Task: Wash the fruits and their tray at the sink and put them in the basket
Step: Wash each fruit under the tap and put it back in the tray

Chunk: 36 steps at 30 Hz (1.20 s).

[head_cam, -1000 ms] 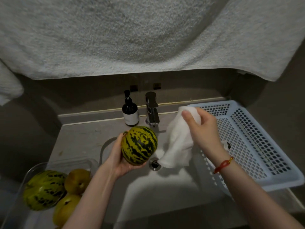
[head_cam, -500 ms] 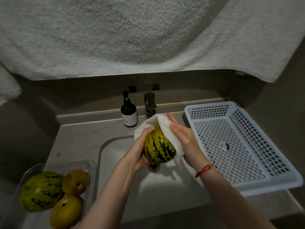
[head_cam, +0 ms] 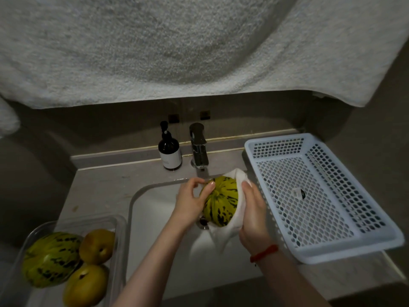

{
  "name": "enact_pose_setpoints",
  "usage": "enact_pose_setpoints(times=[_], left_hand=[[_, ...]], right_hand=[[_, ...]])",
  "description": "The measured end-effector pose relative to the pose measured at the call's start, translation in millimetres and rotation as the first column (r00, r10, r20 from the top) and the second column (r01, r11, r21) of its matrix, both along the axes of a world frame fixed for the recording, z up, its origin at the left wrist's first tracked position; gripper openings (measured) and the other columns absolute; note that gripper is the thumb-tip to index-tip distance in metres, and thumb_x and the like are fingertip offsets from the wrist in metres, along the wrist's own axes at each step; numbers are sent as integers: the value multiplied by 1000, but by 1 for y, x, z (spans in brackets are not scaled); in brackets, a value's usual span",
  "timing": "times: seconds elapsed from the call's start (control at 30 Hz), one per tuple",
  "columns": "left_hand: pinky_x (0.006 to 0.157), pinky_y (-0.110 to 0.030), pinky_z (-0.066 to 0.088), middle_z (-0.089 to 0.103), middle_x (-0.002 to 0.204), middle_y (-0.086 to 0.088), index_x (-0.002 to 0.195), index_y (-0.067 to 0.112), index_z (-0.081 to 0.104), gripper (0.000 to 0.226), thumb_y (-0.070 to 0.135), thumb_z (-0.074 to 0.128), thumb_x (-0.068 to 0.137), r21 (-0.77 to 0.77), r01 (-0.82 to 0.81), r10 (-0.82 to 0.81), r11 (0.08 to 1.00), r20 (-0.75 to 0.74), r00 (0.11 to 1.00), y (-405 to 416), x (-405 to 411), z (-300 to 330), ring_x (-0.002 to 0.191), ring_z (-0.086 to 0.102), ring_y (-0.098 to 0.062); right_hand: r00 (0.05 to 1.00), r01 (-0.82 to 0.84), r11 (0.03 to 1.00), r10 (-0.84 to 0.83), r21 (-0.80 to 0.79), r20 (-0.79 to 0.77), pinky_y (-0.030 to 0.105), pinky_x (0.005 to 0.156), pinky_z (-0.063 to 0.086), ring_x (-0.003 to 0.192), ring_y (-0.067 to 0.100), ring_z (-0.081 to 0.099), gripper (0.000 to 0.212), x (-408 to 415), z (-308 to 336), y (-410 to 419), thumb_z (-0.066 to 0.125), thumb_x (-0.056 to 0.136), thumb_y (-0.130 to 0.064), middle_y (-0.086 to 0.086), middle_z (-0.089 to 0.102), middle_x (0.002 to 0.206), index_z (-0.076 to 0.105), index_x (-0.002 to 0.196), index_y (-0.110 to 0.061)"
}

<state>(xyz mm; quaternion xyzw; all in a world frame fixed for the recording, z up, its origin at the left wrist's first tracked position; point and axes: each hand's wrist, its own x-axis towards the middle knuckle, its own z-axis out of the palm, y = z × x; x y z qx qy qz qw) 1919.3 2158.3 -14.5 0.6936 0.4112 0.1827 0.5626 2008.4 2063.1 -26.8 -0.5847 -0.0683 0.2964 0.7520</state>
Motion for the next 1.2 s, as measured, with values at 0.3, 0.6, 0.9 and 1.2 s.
enact_pose_setpoints(times=[0.3, 0.6, 0.9, 1.2], left_hand=[[85, -67, 43, 64, 118, -12, 120, 36, 56, 57, 43, 69, 64, -598, 88, 121, 796, 300, 946, -14, -1, 16, 107, 62, -37], [78, -36, 53, 62, 120, -11, 119, 30, 57, 62, 25, 73, 59, -479, 161, 76, 863, 438, 895, -5, -7, 10, 106, 61, -29], [86, -43, 53, 66, 119, -14, 130, 21, 53, 60, 20, 69, 72, -555, 254, -15, 792, 398, 917, 9, -6, 1, 108, 63, -32], [85, -25, 50, 61, 115, -1, 125, 21, 47, 82, 30, 82, 51, -229, 90, -11, 969, 323, 946, -1, 10, 7, 104, 60, -17]], right_hand=[[758, -231, 972, 211, -48, 617, 13, 98, 41, 121, 1, 47, 31, -17, 7, -15, 49, 82, -46, -13, 46, 133, 53, 112, -42], [946, -304, 952, 298, 34, 131, 39, 82, 53, 103, 29, 63, 27, 10, 24, 8, 62, 72, -30, 9, 68, 104, 70, 97, -22], [650, -598, 797, 546, -88, 529, 29, 98, 47, 125, 7, 47, 71, 14, 22, -7, 66, 73, -42, -20, 39, 140, 30, 134, -52], [940, -180, 977, 206, 118, -273, 41, 69, 58, 84, 29, 71, 40, 13, 19, 17, 54, 85, -49, 14, 73, 91, 67, 101, -14]])
